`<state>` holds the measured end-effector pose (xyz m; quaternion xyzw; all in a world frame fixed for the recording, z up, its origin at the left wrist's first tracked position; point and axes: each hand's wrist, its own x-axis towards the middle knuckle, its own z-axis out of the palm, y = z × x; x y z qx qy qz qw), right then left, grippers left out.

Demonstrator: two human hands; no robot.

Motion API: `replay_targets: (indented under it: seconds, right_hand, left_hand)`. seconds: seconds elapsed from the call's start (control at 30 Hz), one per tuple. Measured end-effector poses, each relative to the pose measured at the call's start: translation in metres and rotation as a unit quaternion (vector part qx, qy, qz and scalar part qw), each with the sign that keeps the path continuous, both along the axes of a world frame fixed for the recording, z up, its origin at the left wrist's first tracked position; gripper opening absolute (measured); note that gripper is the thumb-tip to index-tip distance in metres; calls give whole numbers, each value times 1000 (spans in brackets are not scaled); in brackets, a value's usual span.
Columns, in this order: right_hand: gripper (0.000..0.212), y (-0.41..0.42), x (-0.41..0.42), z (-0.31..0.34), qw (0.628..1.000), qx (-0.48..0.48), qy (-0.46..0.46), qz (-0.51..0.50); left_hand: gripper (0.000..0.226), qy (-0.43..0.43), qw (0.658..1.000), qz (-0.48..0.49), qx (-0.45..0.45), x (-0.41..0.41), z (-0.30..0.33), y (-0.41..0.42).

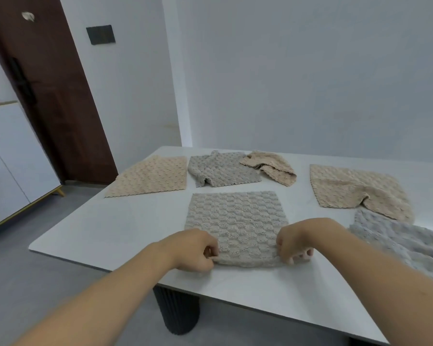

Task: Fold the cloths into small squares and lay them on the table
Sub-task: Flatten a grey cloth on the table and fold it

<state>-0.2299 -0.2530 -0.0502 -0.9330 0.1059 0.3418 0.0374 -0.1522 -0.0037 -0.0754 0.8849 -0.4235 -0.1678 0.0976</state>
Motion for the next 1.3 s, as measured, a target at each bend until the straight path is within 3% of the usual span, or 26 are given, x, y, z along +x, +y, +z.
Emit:
replay_targets:
  seconds: [0.1,0.27,0.43,0.57,0.73,1.13,1.3]
  right_hand:
    - [16,-5,3,2,995,92,-13,-48]
    - [30,-11,38,8,951,95,-291,-49]
    - [42,5,98,-1,919,107,-377,-36]
    - [49,7,134,-32,926,50,-375,-1]
    - [57,-4,136,-90,940,-2,-339,-22]
    - [57,-7,139,-91,941,3,-339,-17]
    - [59,-25,121,-88,948,-1,-316,-29]
  left_hand:
    - [22,90,994,56,-18,3,14,-6]
    - [32,-109,979,130,-113,44,25,-26]
    - [39,-122,968,158,-151,90,11,-72]
    - [49,-139,971,130,-145,109,-15,-109]
    - [59,-125,986,112,-16,118,-68,-110]
    - [59,-127,985,116,-14,123,-66,-112]
    - [61,-129,981,142,-1,133,-67,-75]
